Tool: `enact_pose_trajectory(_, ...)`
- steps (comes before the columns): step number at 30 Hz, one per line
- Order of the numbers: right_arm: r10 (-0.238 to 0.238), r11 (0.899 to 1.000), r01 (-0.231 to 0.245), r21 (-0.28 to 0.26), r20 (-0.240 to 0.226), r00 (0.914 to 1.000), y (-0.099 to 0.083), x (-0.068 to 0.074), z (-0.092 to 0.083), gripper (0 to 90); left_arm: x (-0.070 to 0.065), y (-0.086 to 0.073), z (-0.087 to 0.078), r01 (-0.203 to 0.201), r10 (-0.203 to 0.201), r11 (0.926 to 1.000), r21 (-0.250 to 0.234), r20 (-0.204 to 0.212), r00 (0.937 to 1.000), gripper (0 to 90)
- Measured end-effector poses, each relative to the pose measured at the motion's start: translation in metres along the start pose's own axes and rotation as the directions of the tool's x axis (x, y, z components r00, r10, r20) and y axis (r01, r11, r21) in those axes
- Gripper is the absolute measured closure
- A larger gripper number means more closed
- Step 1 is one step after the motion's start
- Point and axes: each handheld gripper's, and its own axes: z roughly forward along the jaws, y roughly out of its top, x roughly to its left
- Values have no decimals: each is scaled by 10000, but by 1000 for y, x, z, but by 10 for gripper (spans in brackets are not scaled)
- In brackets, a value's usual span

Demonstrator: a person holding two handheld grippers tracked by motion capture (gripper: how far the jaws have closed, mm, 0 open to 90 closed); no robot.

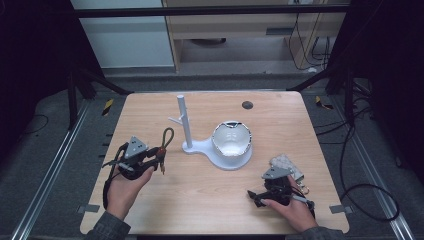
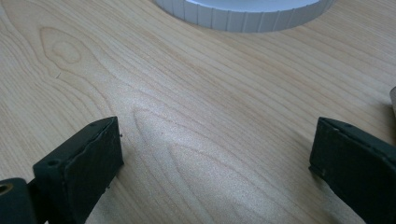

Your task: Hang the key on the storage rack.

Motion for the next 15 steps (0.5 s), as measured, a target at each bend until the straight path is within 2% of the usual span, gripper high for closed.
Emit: enact_pose_trajectory(15,-22,10000,22,-29,-1,10000,0,0,0,25,-15,10,-7,46,-35,9968,-795,136,9999,656)
